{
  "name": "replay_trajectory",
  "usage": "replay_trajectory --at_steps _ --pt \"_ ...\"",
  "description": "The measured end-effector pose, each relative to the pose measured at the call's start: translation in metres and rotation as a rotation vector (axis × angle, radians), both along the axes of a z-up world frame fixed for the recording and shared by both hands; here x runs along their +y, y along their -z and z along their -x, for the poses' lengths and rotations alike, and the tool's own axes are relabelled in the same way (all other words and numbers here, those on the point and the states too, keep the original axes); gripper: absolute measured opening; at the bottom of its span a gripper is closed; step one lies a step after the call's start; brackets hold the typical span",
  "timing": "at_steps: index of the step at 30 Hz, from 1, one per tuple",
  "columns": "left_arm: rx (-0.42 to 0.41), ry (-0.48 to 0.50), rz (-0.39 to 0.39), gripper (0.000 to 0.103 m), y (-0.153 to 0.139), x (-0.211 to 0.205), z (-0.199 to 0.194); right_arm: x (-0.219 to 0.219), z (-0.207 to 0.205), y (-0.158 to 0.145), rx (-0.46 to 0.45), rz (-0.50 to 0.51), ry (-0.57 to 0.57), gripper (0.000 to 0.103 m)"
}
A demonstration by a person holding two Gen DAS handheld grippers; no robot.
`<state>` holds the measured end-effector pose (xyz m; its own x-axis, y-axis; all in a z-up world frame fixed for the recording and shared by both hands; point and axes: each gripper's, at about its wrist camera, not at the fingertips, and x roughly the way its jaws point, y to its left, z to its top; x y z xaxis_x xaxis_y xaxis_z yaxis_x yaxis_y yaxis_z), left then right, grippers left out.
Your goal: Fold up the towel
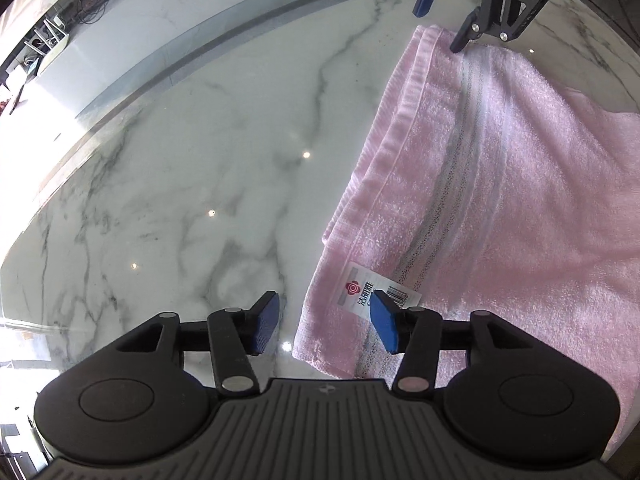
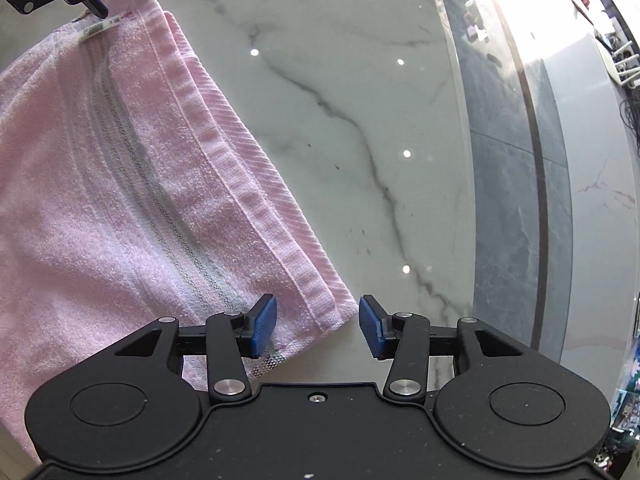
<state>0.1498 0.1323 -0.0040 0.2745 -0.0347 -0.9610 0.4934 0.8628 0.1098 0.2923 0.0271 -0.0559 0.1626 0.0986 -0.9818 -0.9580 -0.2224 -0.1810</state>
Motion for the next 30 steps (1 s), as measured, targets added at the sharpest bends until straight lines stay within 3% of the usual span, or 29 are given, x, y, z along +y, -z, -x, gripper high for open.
replay_trajectory --at_steps 4,9,12,15,19,22,24,27,30 --pt "0.038 0.033 0.03 0.052 0.006 0.002 -0.008 0.011 -0.013 0.006 0.017 0.027 -0.005 0.048" --pt "0.068 -0.015 0.121 0.052 0.017 0.005 -0.02 0.014 -0.022 0.013 0.092 0.044 -0.004 0.049" --pt "0.075 -0.03 0.128 0.052 0.025 0.003 -0.025 0.009 -0.025 0.013 0.113 0.021 -0.011 0.049" --pt "0.074 -0.051 0.146 0.054 0.028 0.002 -0.027 0.004 -0.031 0.014 0.146 0.005 0.061 0.047" --pt "0.057 -0.062 0.158 0.063 0.029 0.002 -0.026 -0.001 -0.029 0.011 0.169 -0.015 0.114 0.032" --pt "0.044 -0.055 0.155 0.068 0.03 -0.003 -0.022 -0.004 -0.016 0.011 0.159 0.003 0.093 0.014" --pt "0.03 -0.043 0.16 0.068 0.03 -0.007 -0.019 -0.008 -0.007 0.011 0.143 0.011 0.088 0.011" --pt "0.016 -0.012 0.171 0.064 0.028 -0.019 -0.016 -0.024 0.011 0.012 0.139 0.03 0.081 0.01" --pt "0.01 0.011 0.182 0.049 0.027 -0.033 -0.013 -0.048 0.03 0.012 0.146 0.028 0.098 0.01"
